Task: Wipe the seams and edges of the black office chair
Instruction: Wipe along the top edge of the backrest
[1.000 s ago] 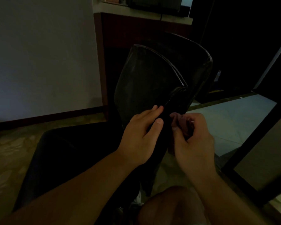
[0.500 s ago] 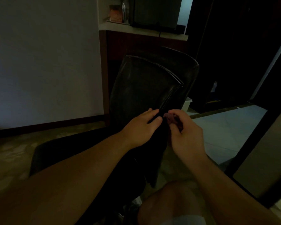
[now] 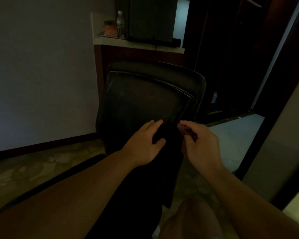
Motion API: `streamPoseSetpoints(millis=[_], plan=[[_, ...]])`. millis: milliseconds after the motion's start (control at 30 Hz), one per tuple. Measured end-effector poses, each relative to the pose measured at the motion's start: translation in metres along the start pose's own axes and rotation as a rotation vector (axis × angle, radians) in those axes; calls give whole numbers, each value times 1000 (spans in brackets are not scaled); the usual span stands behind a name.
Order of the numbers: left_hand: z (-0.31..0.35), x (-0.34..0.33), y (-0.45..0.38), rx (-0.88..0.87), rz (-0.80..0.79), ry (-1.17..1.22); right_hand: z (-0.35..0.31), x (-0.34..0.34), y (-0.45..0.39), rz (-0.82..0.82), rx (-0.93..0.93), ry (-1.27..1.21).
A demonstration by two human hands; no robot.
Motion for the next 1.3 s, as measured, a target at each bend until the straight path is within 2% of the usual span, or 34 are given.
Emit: streamPoseSetpoints(millis=[67,267,433,600,733,800,1000,1167,1300], plan=[[8,1,-8,-56,21,-60,1,5,-4,14,7,66],[30,-1,-43,-39,-119,-216,14,13,-26,29,8,142],[33,14,-78,-13,-90,-406,17,12,-50,-8,72,102],[44,16,-101,-71,-60,-528,19,17,-82,-98,25,79],[45,12,-113,-29,-80,-542,22,21,-104,-132,50,112],[43,11,-117,-17,-95,-531,25,21,-113,-111,86,192],[43,23,-126,8,-171,-541,31,24,-122,-41,96,180],[42,29,-128,24,-239,-585,25,29,-144,-87,73,152],[34,30,-130,17,-249,-590,25,15,-172,-116,158,272]])
Point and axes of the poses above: each hand's wrist, its own y-axis away from the middle knuckle, its own x-axis out of the back of the hand, z = x × y, the point moved 1 cm from there along -y, towards the middle knuckle, and after that the axes turned 5 degrees about -z, right-handed, at the moved point
